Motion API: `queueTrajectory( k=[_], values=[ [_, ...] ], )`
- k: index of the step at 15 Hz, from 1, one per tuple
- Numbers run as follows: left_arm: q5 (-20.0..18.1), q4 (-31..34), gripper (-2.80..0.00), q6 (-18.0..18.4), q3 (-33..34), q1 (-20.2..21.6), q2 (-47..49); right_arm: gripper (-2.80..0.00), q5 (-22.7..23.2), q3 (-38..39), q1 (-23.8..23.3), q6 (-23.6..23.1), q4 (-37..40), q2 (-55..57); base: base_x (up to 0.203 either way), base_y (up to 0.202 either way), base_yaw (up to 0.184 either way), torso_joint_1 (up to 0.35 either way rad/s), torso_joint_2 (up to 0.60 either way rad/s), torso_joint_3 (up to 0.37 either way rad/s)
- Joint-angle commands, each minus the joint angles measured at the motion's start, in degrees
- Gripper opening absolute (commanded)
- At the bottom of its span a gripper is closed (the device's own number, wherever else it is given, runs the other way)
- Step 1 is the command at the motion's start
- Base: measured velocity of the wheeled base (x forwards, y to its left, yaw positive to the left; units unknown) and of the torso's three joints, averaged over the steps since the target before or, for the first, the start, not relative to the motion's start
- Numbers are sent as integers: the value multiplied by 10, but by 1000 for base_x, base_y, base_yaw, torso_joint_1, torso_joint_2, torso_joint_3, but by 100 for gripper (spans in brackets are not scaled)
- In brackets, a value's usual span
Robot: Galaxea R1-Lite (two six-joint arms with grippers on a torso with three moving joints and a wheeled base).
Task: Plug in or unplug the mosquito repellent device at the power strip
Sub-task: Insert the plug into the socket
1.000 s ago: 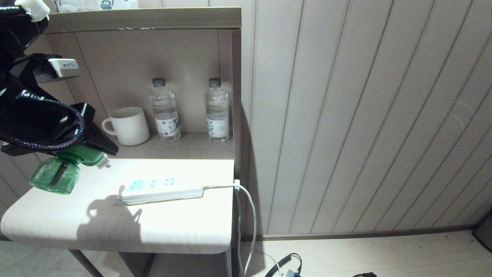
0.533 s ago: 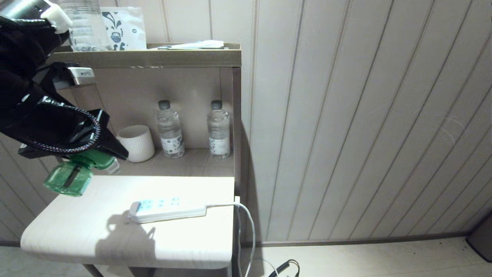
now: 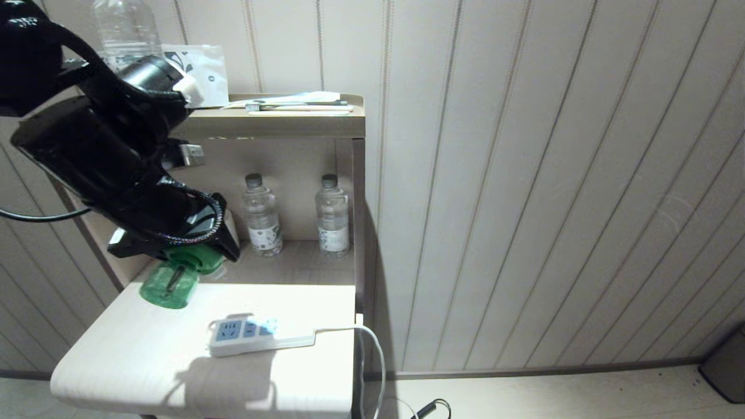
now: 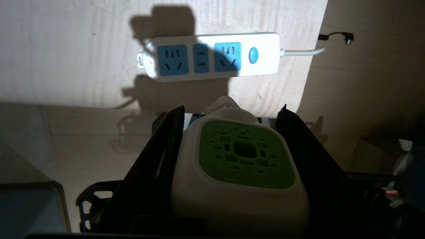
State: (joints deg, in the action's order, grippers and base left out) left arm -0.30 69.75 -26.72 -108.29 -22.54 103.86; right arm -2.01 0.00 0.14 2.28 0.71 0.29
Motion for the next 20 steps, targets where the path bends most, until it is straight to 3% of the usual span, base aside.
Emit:
queueTrajectory(
  k=[1,9,12,17,20],
  values=[
    [-13,-4,-280,-29,0,-11,37,-280,0,0,0,0,0,0,0,0,0,12,-29,-15],
    [-19,-21,-280,-49,37,-7,58,-280,0,0,0,0,0,1,0,0,0,0,0,0],
    [-12,-67,-280,-49,77,15,58,-280,0,0,0,0,0,0,0,0,0,0,0,0],
    [-8,-100,-280,-45,70,64,113,-280,0,0,0,0,0,0,0,0,0,0,0,0],
    [19,-115,-280,-48,68,68,144,-280,0,0,0,0,0,0,0,0,0,0,0,0]
  ],
)
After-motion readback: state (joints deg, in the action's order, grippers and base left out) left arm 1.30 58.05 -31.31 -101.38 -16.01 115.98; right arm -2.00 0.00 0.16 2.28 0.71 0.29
